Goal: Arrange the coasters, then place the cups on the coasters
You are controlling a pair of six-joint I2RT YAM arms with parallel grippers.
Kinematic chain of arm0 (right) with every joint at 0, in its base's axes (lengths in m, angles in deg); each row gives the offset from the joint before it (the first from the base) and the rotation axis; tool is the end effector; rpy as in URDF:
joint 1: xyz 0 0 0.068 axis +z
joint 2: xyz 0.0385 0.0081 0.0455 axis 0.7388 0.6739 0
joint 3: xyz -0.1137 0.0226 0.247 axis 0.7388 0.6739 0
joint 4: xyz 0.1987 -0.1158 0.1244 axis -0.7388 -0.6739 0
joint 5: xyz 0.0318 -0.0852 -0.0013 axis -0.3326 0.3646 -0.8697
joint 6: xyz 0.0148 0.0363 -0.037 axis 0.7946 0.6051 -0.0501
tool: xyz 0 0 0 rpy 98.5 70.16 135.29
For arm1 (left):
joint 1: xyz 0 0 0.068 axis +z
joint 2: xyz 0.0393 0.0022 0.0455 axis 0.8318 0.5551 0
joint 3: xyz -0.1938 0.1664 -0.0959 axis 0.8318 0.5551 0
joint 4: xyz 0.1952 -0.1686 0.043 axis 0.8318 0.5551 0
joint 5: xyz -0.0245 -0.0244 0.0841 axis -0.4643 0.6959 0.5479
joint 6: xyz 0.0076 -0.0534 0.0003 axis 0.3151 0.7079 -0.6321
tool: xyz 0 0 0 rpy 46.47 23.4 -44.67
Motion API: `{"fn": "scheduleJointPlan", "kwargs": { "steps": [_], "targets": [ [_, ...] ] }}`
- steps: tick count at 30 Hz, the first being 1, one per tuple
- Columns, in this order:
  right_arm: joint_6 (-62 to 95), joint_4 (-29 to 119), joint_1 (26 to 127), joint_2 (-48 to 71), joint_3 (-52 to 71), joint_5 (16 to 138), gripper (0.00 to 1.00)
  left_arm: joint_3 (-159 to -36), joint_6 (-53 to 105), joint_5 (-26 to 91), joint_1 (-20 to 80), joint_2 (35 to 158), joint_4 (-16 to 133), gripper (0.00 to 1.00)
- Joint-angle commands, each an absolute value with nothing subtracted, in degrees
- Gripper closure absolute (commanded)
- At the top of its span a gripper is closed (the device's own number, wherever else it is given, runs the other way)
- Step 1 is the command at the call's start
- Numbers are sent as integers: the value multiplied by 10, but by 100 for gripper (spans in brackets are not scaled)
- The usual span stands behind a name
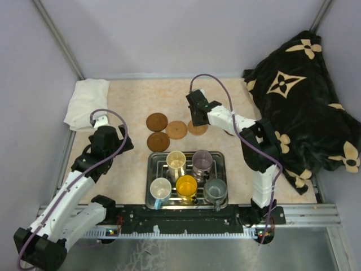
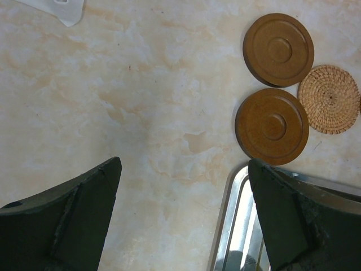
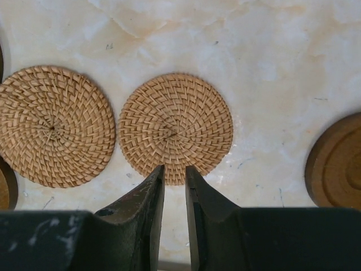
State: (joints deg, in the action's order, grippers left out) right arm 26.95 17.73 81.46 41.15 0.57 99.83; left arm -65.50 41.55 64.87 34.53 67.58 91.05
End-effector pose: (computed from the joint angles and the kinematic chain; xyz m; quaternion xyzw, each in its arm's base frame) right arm 0.3569 0.2276 0.2206 -0.0944 0.9372 0.0164 0.3353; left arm 0.1663 -0.0509 0.2751 -0.1364 0.8673 -0.0152 0.4784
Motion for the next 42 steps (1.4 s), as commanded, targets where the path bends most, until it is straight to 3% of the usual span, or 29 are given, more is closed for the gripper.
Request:
{"fn": "scheduleJointPlan", "kwargs": {
  "steps": [1,13,34,42],
  "targets": [
    [266,176,813,449,-54,968,78,-649,418,644,343,675,876,0],
    [277,153,812,529,-89,957,79,-644,422,636,343,697,860,0],
    [340,187,763,461,86,1000,80,-652,421,637,343,706,860,0],
    [330,187,739,450,93,1010,80,-654,423,636,343,708,861,0]
  ]
}}
